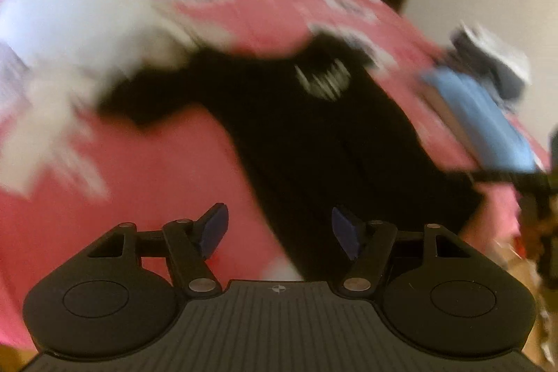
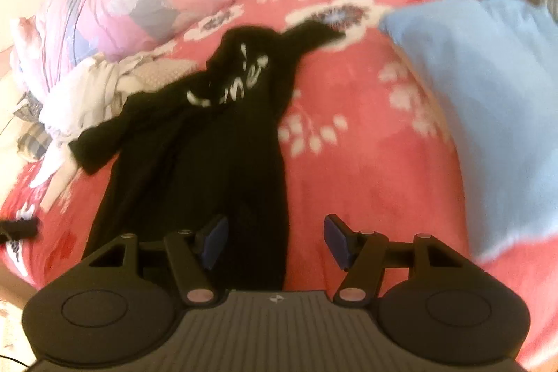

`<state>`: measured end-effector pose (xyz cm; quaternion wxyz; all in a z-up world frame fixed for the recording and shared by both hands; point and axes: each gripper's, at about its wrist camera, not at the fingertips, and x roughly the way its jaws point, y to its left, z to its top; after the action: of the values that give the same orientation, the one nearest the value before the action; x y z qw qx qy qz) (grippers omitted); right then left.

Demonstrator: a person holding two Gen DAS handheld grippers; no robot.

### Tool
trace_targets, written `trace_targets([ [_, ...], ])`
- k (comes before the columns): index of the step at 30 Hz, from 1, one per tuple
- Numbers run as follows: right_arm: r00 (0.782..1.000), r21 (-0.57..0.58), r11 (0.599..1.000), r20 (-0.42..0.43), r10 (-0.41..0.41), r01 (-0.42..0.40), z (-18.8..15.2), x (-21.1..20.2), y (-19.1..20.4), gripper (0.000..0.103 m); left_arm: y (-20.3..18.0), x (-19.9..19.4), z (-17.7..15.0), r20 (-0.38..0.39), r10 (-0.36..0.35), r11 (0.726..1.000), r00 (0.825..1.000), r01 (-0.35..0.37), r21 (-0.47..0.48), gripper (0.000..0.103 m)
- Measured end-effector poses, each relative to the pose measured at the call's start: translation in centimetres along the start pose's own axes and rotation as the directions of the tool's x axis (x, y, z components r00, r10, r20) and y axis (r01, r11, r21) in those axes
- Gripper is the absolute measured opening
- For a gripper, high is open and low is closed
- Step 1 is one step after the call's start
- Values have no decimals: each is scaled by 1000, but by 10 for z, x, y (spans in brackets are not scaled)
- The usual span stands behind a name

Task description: Fold clothes

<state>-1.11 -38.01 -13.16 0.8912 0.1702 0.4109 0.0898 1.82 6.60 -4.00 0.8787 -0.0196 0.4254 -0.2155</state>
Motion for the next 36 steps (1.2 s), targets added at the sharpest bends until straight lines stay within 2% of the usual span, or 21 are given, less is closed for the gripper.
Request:
trace_targets([
  [4,1000,-31,1000,4,6,-6,-6,-4,6,59,-15,27,-27,-55,-11,1000,998,10,-24,53],
  [5,1000,-41,999,2,12,-11,-7,-5,9,53,-16,27,-30,-37,5,1000,999,-6,-28,51],
  [6,1000,-51,999,-1,18,-18,-8,-6,12,43,-16,25,-32,-18,10,999,1000,-10,-32,50],
  [9,1000,-86,996,-2,3,-3,-11,-8,16,22,-10,17,-32,0,-7,997,1000,7,-72,44],
  [11,999,-78,997,30,-13,15,-11,-18,12,13,-4,11,-34,3,-35,993,999,35,-112,44],
  [14,995,-41,998,88,-45,48,-9,-40,1,6,-2,5,-39,9,-46,992,999,47,-114,45],
  [17,986,5,992,108,-125,126,-11,-53,-19,4,-2,7,-44,4,-50,992,999,50,-112,45],
  [19,990,48,995,101,-96,92,-14,-57,-31,4,-2,8,-47,4,-52,993,999,53,-108,45],
  [22,995,94,996,99,-2,-7,-14,-56,-33,9,-2,8,-50,16,-53,992,998,55,-117,45],
  [23,995,91,996,95,10,-18,-12,-51,-29,13,-2,8,-51,19,-56,991,998,58,-124,45],
  [26,999,41,999,42,23,-24,-10,-29,-13,51,0,5,-55,20,-57,989,998,60,-133,44],
  [28,999,0,999,-6,37,-37,-13,-14,-3,47,-3,4,-59,21,-52,991,998,55,-124,44],
  [30,999,-66,997,-19,29,-30,-20,-13,8,17,-5,3,-62,22,-48,992,999,50,-114,44],
  [31,1000,-68,997,0,25,-25,-22,-20,7,8,-7,2,-64,22,-48,993,999,50,-106,45],
  [33,999,-64,998,44,16,-13,-24,-38,5,5,-10,2,-65,21,-51,995,998,53,-89,45],
  [35,994,-20,999,104,-25,27,-23,-57,-7,4,-12,3,-66,17,-65,995,998,66,-73,45],
  [36,993,-1,999,108,-45,45,-24,-61,-14,4,-13,3,-66,14,-70,995,997,71,-69,45],
])
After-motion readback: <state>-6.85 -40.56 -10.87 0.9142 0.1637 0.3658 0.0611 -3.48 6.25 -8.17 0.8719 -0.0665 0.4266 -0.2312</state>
